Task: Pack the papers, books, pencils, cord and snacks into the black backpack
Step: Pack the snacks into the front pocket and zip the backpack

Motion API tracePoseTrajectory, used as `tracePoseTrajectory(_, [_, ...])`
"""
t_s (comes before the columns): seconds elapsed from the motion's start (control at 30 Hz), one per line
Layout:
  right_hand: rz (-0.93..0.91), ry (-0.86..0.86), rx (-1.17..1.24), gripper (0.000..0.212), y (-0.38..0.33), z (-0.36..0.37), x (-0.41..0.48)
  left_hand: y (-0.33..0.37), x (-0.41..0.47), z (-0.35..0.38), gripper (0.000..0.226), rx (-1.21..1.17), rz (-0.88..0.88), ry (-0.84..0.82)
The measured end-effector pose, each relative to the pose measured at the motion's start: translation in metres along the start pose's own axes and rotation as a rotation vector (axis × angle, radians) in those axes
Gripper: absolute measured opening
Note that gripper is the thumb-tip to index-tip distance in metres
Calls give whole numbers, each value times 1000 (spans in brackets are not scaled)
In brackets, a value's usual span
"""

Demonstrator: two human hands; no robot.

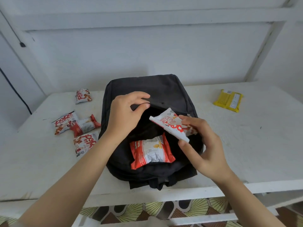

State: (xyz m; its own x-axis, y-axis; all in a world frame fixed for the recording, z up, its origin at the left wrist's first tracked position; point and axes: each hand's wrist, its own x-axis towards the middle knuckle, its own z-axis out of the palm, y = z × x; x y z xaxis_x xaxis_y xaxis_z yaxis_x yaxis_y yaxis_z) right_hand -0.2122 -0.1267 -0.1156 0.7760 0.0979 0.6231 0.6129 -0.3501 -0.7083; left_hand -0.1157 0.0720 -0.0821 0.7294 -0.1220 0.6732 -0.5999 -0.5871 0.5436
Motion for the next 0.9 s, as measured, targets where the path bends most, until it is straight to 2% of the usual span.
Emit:
tracePoseTrajectory(0.27, [-99, -178, -47, 25, -1, -7, 37, 7, 13, -4, 21, -100, -167, 11])
tracePoseTrajectory(0.37, [-160, -175, -360, 25, 2, -3, 47, 9, 14, -4, 21, -138, -191, 2])
tracePoseTrajectory(0.5, [-217, -12, -794, 20, 8, 8, 56, 10, 11, -5, 21, -155, -185, -2])
tracePoseTrajectory(0.57, [-235, 30, -902, 18, 9, 13, 57, 10, 9, -5, 22, -157, -180, -5])
tracePoseTrajectory(0.7, [-258, 80, -875, 18, 8, 20, 57, 11, 6, -3, 22, -149, -174, -3])
tracePoseTrajectory(0.8, [-195, 169, -917, 21, 11, 27, 63, 11, 6, -3, 21, -136, -174, 4])
tracePoseTrajectory(0.9, [-131, 96, -828, 26, 10, 26, 67, 11, 6, -2, 21, -132, -174, -4])
